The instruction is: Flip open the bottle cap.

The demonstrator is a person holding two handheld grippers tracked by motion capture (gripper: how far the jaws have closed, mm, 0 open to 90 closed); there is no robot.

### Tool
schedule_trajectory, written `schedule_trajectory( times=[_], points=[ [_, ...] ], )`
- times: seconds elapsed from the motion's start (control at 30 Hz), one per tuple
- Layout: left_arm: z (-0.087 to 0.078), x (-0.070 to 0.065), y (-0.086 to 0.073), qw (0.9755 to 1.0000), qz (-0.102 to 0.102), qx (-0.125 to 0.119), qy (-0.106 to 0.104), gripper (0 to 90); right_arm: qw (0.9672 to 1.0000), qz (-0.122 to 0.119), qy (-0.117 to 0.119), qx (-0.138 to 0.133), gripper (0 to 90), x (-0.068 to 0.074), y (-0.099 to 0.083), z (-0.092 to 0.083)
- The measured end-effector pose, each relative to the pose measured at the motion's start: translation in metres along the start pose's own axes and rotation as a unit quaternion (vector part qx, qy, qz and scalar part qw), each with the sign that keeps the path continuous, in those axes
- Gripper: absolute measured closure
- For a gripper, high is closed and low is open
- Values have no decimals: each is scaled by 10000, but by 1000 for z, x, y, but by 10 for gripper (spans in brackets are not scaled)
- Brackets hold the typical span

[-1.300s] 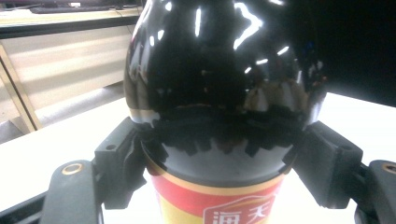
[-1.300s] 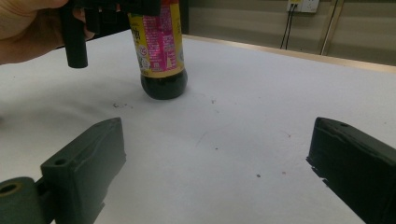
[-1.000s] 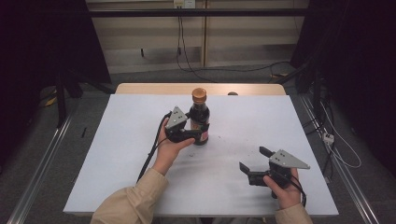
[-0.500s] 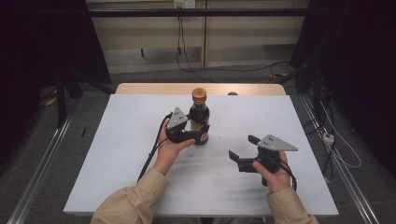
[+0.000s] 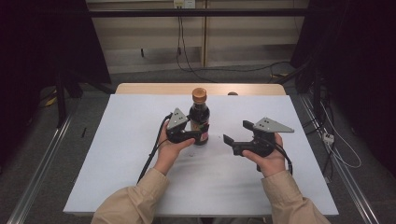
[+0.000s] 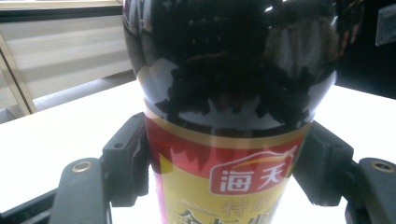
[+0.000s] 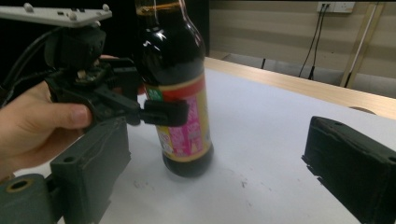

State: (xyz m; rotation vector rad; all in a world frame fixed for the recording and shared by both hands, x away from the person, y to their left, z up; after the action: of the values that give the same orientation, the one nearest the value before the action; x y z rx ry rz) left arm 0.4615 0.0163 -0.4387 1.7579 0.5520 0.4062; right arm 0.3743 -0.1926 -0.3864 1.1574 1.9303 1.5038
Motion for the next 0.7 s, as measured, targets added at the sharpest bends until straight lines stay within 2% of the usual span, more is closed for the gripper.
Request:
schedule_trajectory(
  times=[0.03, 0.1, 0.2, 0.3, 0.37, 0.47, 0.5, 0.57, 0.6, 0.7],
  points=[
    [0, 0, 0, 10000, -43, -28, -8, 290, 10000, 8, 29, 26, 61, 1, 2, 2],
    [0, 1, 0, 10000, 6, 17, -26, 290, 9999, 23, 15, 107, 72, 2, 6, 6],
    [-1, 1, 0, 10000, 8, 36, -27, 292, 9996, 244, 58, 163, 141, 2, 12, 12],
    [0, 0, 0, 10000, -35, 43, -10, 295, 9992, 306, 98, 229, 185, 4, 19, 17],
    [-1, 0, 0, 10000, -23, 38, -6, 296, 9995, 210, 129, 201, 289, 6, 25, 18],
    [-1, 0, 0, 10000, -40, 46, -3, 297, 9997, 122, 117, 159, 396, 9, 32, 21],
    [-1, 0, 0, 10000, -29, 55, -10, 297, 9994, 96, 245, 211, 457, 10, 34, 22],
    [-1, 0, 0, 10000, -47, 60, -3, 297, 9996, 87, 185, 202, 499, 10, 38, 23],
    [-1, 0, 0, 10000, -50, 57, -2, 297, 9995, 46, 232, 204, 542, 11, 39, 24],
    [-1, 0, 0, 10000, -58, 63, -1, 297, 9995, 9, 225, 202, 585, 12, 44, 26]
  ],
)
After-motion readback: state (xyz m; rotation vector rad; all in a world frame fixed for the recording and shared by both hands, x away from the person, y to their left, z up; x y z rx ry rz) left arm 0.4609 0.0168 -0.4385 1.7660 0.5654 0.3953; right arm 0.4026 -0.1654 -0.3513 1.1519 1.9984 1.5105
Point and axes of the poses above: each handheld gripper's, and its own axes: z roughly forward along the jaws, y roughly out of its top, x roughly to its left, the point moved 4 cm from there along z, roughly forward along the jaws, and after that the axes turned 2 degrees about z, right-handed, at the moved point
